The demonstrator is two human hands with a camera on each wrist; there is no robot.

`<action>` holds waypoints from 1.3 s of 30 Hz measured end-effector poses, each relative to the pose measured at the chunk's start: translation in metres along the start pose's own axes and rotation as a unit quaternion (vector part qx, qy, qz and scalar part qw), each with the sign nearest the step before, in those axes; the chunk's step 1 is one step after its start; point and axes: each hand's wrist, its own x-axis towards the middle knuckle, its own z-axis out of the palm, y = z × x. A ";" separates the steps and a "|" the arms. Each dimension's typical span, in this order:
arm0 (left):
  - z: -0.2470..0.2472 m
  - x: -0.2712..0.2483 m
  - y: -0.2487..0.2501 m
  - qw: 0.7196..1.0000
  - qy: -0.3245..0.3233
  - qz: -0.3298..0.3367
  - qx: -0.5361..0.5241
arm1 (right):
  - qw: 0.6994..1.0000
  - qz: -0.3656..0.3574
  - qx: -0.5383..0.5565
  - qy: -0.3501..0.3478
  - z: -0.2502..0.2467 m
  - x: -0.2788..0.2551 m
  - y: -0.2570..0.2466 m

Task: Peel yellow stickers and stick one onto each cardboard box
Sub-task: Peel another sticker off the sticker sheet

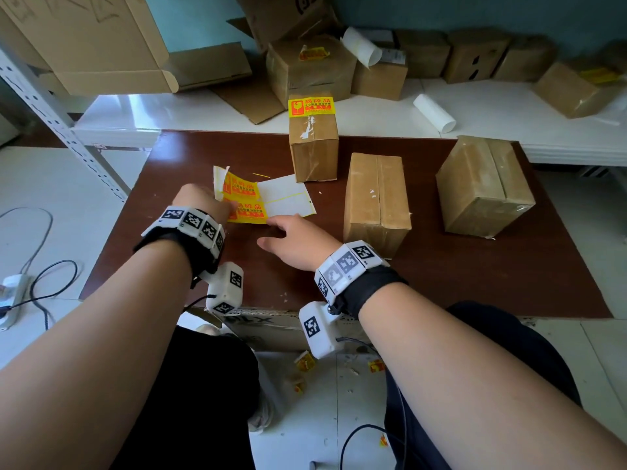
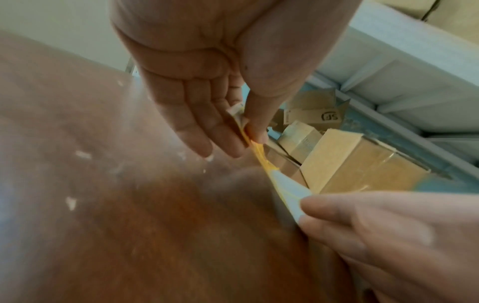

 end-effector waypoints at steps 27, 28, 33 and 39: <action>-0.009 -0.110 0.092 0.870 0.003 0.253 -0.423 | 0.812 -0.184 0.462 0.306 -0.069 -0.087 -0.037; -0.003 -0.112 0.095 0.870 -0.005 0.257 -0.420 | 0.824 -0.147 0.435 0.332 -0.075 -0.090 -0.033; 0.023 -0.110 0.111 0.867 0.020 0.270 -0.419 | 0.770 -0.108 0.491 0.393 -0.089 -0.084 -0.010; 0.054 -0.106 0.140 0.872 0.078 0.248 -0.414 | 0.788 -0.111 0.445 0.411 -0.108 -0.085 0.015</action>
